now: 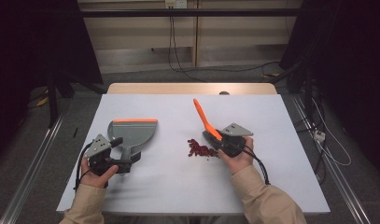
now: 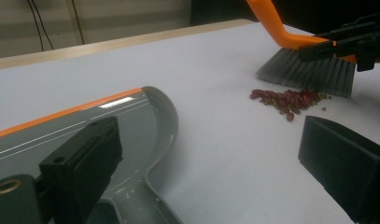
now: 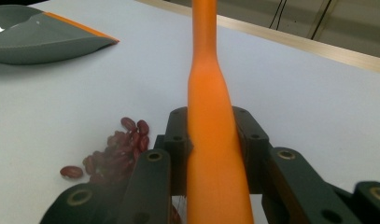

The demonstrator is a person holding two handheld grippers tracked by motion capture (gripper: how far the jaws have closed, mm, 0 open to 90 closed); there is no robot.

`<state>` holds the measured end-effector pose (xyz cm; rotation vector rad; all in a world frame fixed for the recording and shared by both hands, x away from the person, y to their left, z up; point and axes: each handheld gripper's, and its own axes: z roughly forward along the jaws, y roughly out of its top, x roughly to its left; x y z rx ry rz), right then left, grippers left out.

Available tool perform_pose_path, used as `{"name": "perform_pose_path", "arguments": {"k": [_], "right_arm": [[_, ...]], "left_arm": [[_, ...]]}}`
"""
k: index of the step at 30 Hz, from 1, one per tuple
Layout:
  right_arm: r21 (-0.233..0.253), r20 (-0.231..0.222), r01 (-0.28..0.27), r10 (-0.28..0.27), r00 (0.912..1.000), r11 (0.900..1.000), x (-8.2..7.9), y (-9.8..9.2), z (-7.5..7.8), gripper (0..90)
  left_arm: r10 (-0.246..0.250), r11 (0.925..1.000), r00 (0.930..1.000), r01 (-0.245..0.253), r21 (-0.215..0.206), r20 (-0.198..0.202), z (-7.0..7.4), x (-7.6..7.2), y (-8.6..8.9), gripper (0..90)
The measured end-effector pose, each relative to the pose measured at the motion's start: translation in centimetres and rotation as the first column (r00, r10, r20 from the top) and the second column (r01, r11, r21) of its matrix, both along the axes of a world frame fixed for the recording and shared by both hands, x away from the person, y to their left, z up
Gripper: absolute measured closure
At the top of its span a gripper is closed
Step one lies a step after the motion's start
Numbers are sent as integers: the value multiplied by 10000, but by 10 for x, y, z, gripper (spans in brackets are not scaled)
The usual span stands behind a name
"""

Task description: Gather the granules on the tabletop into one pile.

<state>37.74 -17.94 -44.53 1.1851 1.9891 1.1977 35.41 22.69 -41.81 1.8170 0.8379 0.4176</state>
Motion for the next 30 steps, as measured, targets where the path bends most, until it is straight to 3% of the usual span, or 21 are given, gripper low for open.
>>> {"name": "perform_pose_path", "arguments": {"k": [6,7,10,12,14,16,17,19,21,24,25,26,28,30], "right_arm": [[271,58,-137,135,9999,9995,3,1,1,710],[415,168,-316,309,9994,9986,4,-1,3,710],[160,263,-884,880,9958,9960,11,-7,9,710],[-25,515,-1670,1669,9846,9860,20,-11,12,710],[-267,761,-2617,2630,9618,9648,29,-11,15,710],[-398,727,-3289,3310,9408,9435,39,-10,18,710],[-400,751,-3689,3709,9256,9286,45,-9,18,710],[-643,720,-4480,4519,8892,8917,56,-7,19,710],[-825,504,-4965,5011,8639,8641,66,-4,17,710],[-1088,268,-5794,5850,8106,8078,78,0,12,710],[-1117,241,-6097,6155,7878,7847,82,1,11,710],[-1138,254,-6195,6257,7797,7767,85,2,9,711],[-1082,274,-6518,6577,7528,7506,91,5,7,710],[-883,404,-6753,6801,7320,7322,95,6,5,711]], "left_arm": [[11,10000,10000,-11,5,7,0,0,0,59],[15,10000,10000,-15,12,6,0,0,0,59],[17,10000,10000,-17,34,-5,0,0,1,59],[60,9999,10000,-60,82,5,0,1,2,59],[70,9999,10000,-70,111,-14,-1,1,2,59],[116,9999,9999,-116,112,-27,-1,2,3,59],[141,9998,9999,-140,102,-52,-1,2,3,59],[218,9997,9998,-217,112,-49,-1,2,4,59],[290,9995,9996,-290,99,-69,-2,2,6,59],[436,9990,9990,-436,62,-88,-2,2,8,59],[486,9988,9988,-486,70,-77,-2,1,9,59],[521,9986,9986,-520,106,-84,-1,1,10,59],[641,9979,9979,-640,66,-86,-2,1,12,59],[746,9972,9971,-745,77,-118,-2,0,14,59]]}}
